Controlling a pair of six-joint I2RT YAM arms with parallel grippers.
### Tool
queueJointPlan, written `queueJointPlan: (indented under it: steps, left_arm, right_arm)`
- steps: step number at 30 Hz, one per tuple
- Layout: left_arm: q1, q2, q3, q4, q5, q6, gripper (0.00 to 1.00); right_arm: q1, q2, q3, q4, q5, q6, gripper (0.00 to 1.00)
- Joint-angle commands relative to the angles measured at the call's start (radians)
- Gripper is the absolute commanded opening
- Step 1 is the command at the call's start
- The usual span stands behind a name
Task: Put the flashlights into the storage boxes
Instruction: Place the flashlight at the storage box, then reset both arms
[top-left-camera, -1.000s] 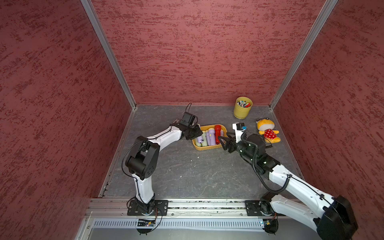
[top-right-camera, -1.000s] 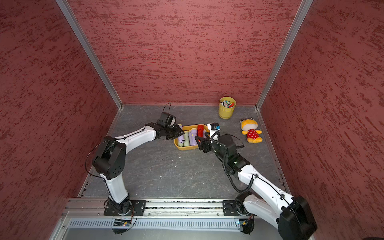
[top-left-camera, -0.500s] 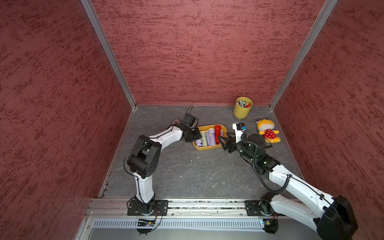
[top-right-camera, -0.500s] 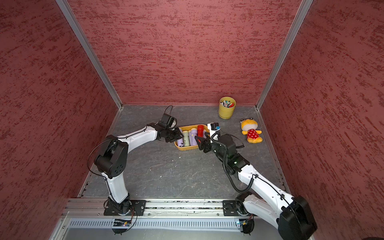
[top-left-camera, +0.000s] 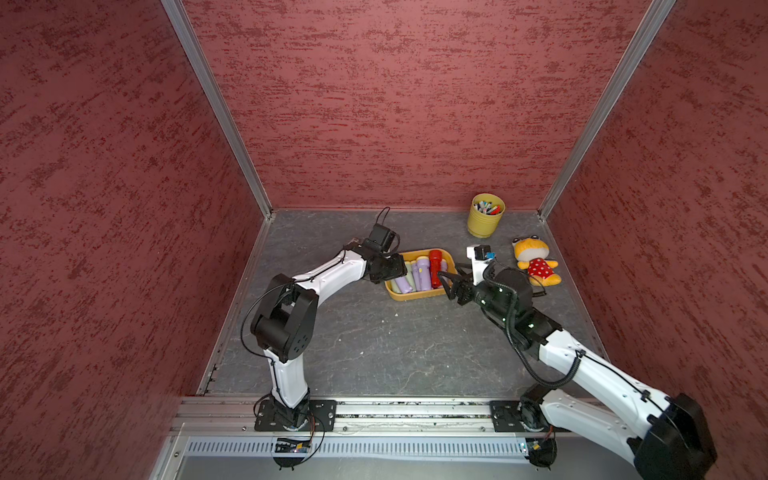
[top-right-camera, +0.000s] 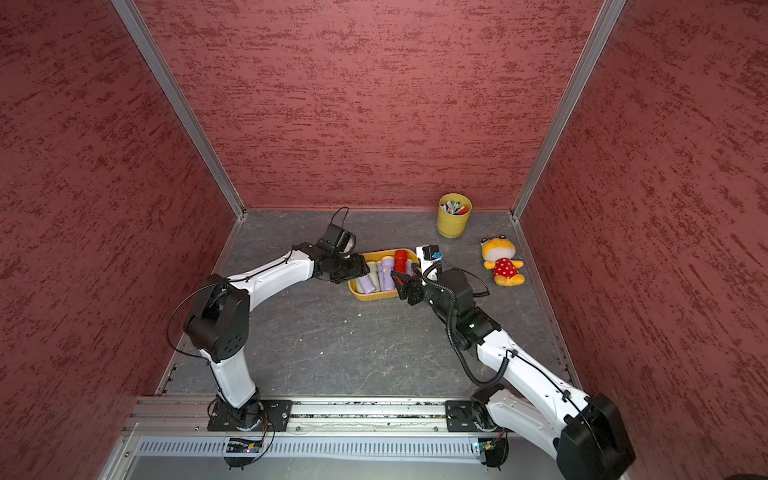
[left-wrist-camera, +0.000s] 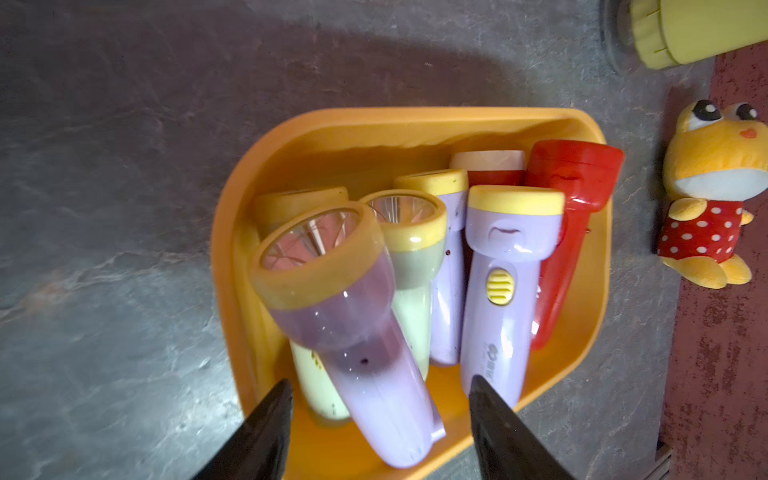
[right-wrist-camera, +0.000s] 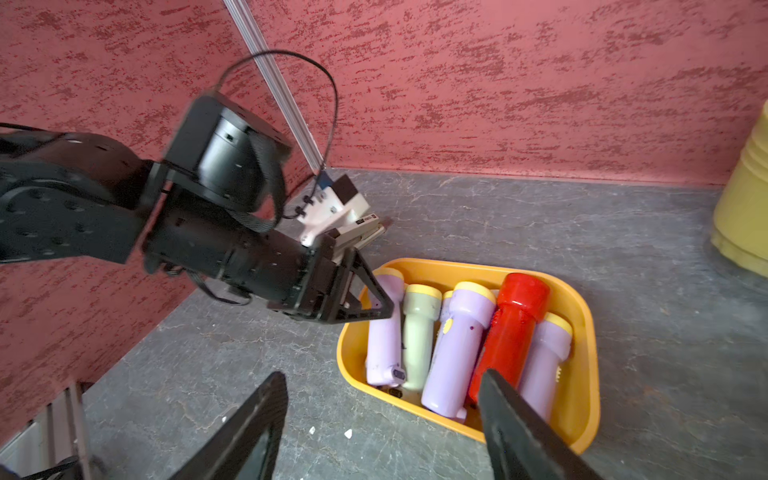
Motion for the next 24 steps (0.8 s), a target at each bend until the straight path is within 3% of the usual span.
queueJointPlan:
  steps: [1, 6, 7, 10, 16, 21, 24]
  left_arm:
    - [0.000, -0.158, -0.034, 0.017, -0.154, 0.068, 0.96]
    - [0.058, -0.393, -0.230, 0.166, -0.389, 0.155, 1.00]
    - [0.081, -0.442, -0.282, 0.206, -0.424, 0.183, 0.99]
    - [0.123, -0.567, -0.448, 0.350, -0.544, 0.312, 0.99]
    - [0.154, -0.763, -0.801, 0.724, -0.775, 0.425, 0.99]
    - [0.240, -0.774, -1.000, 0.978, -0.854, 0.479, 0.99]
    - [0.297, -0.754, -1.042, 1.053, -0.761, 0.518, 0.99]
  right_arm:
    - [-0.043, -0.017, 0.004, -0.009, 0.117, -0.077, 0.79]
    - [-0.166, 0.003, -0.042, 0.078, 0.203, -0.142, 0.91]
    - [-0.194, 0.008, -0.062, 0.115, 0.222, -0.154, 0.99]
    - [-0.260, 0.020, -0.151, 0.270, 0.317, -0.175, 0.99]
    - [-0.363, 0.067, -0.311, 0.513, 0.466, -0.149, 0.99]
    - [-0.423, 0.099, -0.351, 0.615, 0.488, -0.176, 0.99]
    - [-0.464, 0.157, -0.361, 0.643, 0.482, -0.166, 0.99]
